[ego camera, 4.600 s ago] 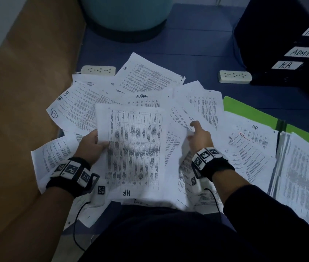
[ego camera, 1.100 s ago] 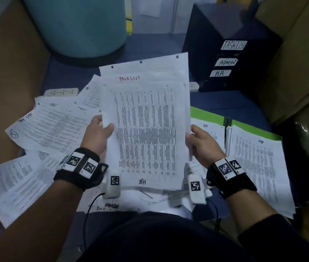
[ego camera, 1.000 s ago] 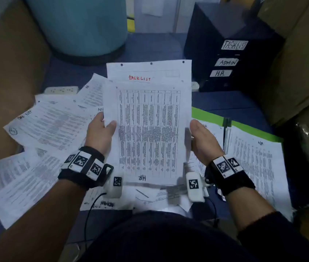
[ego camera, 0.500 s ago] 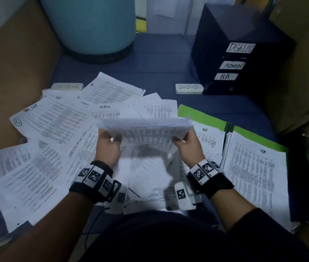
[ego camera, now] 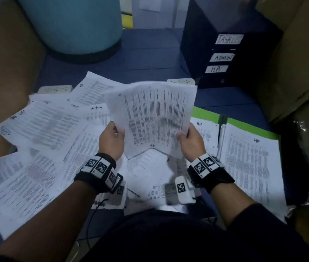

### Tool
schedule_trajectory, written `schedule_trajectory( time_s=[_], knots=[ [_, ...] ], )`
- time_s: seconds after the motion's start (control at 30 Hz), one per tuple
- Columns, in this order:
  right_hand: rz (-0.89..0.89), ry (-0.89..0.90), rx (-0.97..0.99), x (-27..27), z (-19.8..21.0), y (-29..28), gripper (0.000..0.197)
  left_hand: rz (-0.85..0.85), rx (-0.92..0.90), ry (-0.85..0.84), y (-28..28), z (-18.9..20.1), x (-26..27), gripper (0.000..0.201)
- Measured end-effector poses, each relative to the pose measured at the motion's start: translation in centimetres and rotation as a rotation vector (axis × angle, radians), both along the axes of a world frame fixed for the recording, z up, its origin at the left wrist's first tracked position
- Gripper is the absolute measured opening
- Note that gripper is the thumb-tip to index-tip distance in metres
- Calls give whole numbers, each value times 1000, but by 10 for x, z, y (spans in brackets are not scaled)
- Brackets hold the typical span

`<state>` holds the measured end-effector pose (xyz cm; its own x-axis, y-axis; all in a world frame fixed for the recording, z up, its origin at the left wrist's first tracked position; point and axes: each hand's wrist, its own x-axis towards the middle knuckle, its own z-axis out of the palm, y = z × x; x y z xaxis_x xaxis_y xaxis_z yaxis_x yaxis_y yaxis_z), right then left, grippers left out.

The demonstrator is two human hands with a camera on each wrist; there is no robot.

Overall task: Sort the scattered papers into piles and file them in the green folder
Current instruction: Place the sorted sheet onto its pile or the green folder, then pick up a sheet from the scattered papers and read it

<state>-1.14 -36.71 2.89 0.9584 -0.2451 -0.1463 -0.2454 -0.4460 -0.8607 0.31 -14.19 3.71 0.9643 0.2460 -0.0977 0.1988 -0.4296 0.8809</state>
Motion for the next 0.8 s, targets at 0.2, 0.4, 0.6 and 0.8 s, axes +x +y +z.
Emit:
schedule_trajectory(
  time_s=[0.2,0.4,0.6,0.8],
  knots=[
    [-284,0,-76,-28,7,-96,16,-267,-102,90,-86,-3,13,23],
    [-535,187,-145,-78,-9,-196,22,-585,-87,261,-202,-17,1,8],
    [-557,426,-180,-106,-32,-251,53,-689,-74,432,-271,-36,-18,46],
    [-467,499,-356,-101,-42,-260,62,-717,-188,541,-260,-41,-20,55]
  ],
)
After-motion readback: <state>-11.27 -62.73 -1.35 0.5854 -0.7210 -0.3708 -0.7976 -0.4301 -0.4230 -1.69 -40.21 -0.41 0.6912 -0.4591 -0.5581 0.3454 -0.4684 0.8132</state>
